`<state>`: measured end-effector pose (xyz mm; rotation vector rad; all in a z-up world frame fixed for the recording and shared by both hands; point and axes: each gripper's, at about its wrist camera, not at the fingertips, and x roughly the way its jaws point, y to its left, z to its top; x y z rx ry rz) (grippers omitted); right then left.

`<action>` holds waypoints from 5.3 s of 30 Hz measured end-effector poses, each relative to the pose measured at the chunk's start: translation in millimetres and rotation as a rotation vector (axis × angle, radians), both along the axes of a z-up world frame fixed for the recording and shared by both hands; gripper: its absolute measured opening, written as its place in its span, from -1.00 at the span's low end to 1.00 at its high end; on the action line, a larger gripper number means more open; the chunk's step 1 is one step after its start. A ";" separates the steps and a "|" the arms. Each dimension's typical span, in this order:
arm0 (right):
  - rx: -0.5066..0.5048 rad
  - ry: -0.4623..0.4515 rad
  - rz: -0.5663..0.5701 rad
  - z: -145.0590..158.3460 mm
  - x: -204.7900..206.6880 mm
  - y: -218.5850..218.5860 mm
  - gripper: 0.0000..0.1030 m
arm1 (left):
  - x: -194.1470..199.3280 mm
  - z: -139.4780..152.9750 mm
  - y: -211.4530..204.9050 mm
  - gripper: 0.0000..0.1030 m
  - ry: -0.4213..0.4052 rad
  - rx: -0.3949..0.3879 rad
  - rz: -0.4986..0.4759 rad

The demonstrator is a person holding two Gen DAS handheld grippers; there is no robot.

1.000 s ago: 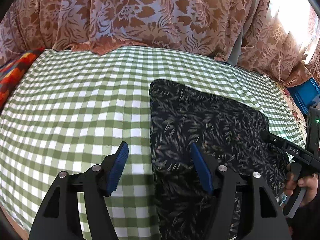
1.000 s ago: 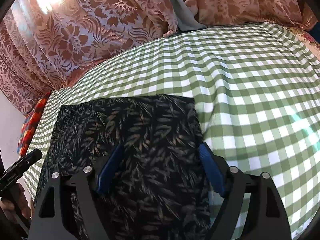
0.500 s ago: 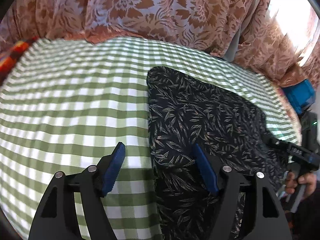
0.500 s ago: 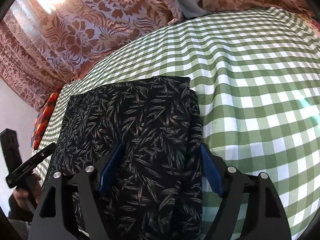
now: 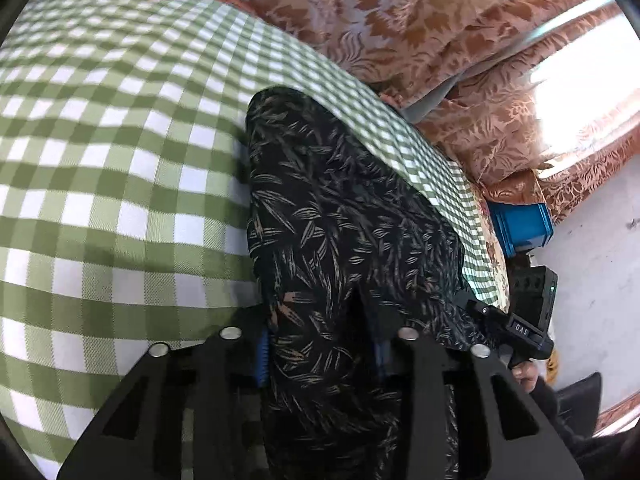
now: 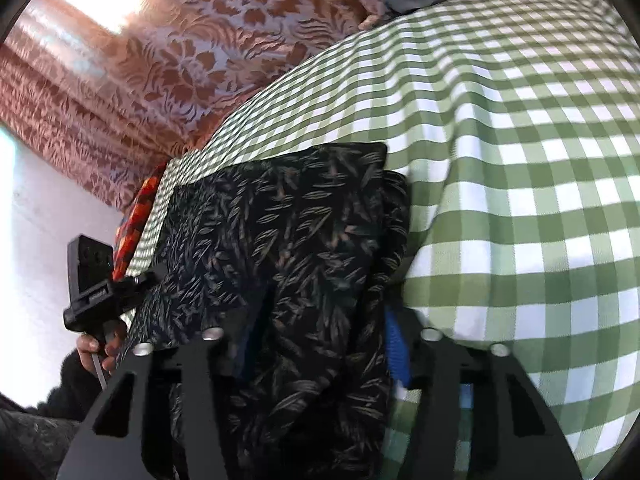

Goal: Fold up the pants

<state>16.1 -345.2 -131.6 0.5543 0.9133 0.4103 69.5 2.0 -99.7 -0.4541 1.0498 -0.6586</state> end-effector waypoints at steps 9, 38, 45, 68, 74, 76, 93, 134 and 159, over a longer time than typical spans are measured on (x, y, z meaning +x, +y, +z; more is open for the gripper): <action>-0.057 -0.102 0.060 47.3 -1.3 18.9 -0.47 | -16.8 51.0 2.2 -0.61 -0.184 -0.028 -0.042; -0.253 -0.079 -0.062 11.9 225.4 49.5 -0.03 | 193.6 18.9 30.3 -0.13 -0.162 0.392 0.254; -0.305 -0.089 -0.106 32.1 198.9 46.4 0.26 | 119.4 44.8 40.8 -0.13 -0.204 0.359 0.277; -0.386 -0.187 -0.212 55.1 95.9 88.2 0.66 | 26.3 59.8 10.5 0.52 -0.334 0.515 0.344; -0.408 -0.207 -0.210 54.3 69.3 114.1 0.78 | -1.4 67.1 4.5 0.66 -0.367 0.530 0.367; -0.436 -0.214 -0.213 54.8 61.0 123.8 0.82 | -8.0 67.0 2.2 0.71 -0.372 0.539 0.365; -0.535 -0.266 -0.243 62.2 24.2 152.7 0.95 | -47.3 62.5 -10.0 0.93 -0.376 0.585 0.386; -0.577 -0.289 -0.257 59.2 3.8 170.9 0.96 | -66.2 64.2 -5.6 0.93 -0.432 0.599 0.419; -0.574 -0.278 -0.249 55.8 3.3 171.8 0.96 | -69.8 68.0 -5.9 0.93 -0.444 0.593 0.413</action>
